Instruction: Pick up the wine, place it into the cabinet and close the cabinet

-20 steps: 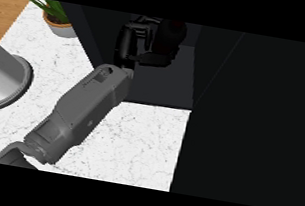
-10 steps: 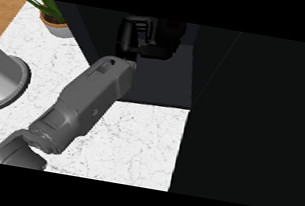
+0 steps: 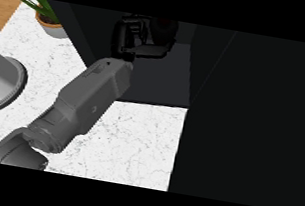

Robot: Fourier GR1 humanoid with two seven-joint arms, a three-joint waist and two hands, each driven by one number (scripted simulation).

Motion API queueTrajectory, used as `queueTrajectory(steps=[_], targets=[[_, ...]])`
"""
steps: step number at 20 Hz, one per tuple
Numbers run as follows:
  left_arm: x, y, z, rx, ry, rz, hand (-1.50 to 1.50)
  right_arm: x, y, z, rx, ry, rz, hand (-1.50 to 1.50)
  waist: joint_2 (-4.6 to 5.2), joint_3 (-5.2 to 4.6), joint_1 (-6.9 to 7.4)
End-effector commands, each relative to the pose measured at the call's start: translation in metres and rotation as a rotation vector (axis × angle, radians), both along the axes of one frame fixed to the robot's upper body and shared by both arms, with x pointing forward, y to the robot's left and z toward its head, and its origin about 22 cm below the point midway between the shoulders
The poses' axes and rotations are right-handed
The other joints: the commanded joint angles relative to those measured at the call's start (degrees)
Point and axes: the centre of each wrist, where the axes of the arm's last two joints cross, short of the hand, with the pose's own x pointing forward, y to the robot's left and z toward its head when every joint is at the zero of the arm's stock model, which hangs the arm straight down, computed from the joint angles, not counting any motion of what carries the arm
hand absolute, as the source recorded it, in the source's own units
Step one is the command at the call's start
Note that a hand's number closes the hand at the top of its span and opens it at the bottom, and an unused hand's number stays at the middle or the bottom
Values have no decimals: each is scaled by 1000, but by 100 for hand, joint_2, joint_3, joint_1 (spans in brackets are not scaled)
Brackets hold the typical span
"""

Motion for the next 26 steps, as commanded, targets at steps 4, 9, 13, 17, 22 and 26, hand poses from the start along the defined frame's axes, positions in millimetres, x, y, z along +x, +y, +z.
queueTrajectory(steps=[4,9,13,17,22,26], targets=[[2,18,-7,13,8,15,150,-16,-7,14,17,-27,4,-150,17,-6,4],[-1,16,-12,56,31,10,150,-7,1,5,6,-26,27,-150,31,-5,-6],[2,26,-10,100,38,71,-150,-8,-1,12,8,-38,26,-150,72,-6,-102],[-9,28,-33,129,53,62,-150,-22,-5,12,8,-34,6,-150,5,-4,1],[-13,40,-42,188,65,82,-150,-3,6,10,3,-25,9,-150,48,-12,-2],[-15,30,-43,216,61,84,-150,3,-1,9,1,-40,24,-150,94,-8,-74]])
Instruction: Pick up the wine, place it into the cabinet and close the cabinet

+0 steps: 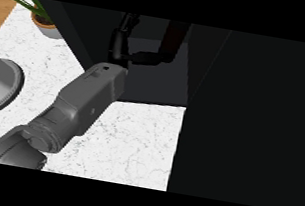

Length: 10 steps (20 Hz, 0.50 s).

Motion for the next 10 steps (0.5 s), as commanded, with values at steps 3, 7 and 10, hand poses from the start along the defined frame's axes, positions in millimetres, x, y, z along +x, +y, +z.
queueTrajectory(steps=[3,7,10], targets=[[-8,19,-19,1,8,49,-150,-4,-2,1,13,-16,28,-150,47,-29,18],[-10,14,-22,-15,-15,47,-150,-5,1,6,1,-5,5,-150,16,-34,75],[-10,21,-24,-22,-8,44,-150,-5,-2,2,35,-24,43,-150,43,-28,19]])
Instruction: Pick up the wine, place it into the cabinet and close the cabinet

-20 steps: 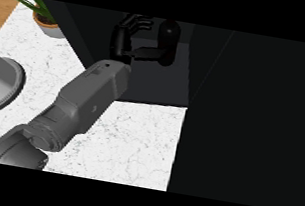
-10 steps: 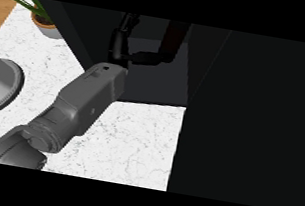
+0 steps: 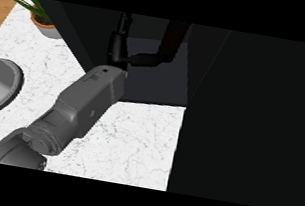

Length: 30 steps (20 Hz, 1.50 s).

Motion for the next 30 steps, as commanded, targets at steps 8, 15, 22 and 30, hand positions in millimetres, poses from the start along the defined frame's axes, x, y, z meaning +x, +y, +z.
queueTrajectory(steps=[8,15,22,30], targets=[[-11,8,-21,-36,-11,-69,-150,-1,3,-1,14,4,19,-150,-7,-28,134],[-14,20,-28,-49,-23,-131,-150,-22,-4,10,18,-6,24,-150,-27,-28,115],[-7,4,-13,-133,-22,-141,-150,-13,0,6,8,-2,42,-150,-35,-27,46],[-21,13,-36,-177,-14,-174,-150,-1,9,15,37,26,31,-150,-93,-29,146]])
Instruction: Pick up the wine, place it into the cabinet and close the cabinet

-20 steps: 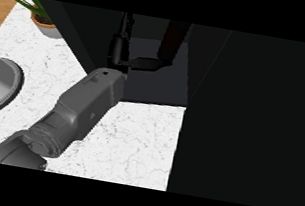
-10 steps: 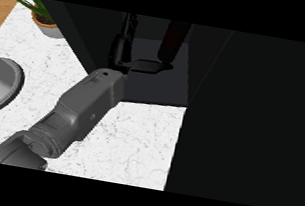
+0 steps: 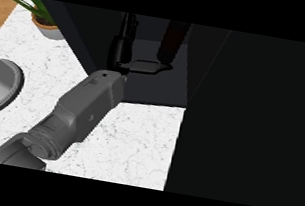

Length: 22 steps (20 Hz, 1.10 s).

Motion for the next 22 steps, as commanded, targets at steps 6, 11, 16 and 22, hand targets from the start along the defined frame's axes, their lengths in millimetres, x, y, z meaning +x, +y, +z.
queueTrajectory(steps=[6,11,16,22], targets=[[-23,9,-32,-45,49,33,-150,-6,-6,6,32,-11,10,-150,-61,-2,50],[-49,-10,-39,-51,63,-23,-150,-4,8,-12,20,-5,-18,-150,-98,0,185],[-93,-42,-42,-44,81,-46,-150,-22,-3,8,37,-7,-50,-150,-112,-1,317],[-132,-67,-20,-41,10,-49,-150,-29,-4,11,17,2,-58,-150,-117,0,465]])
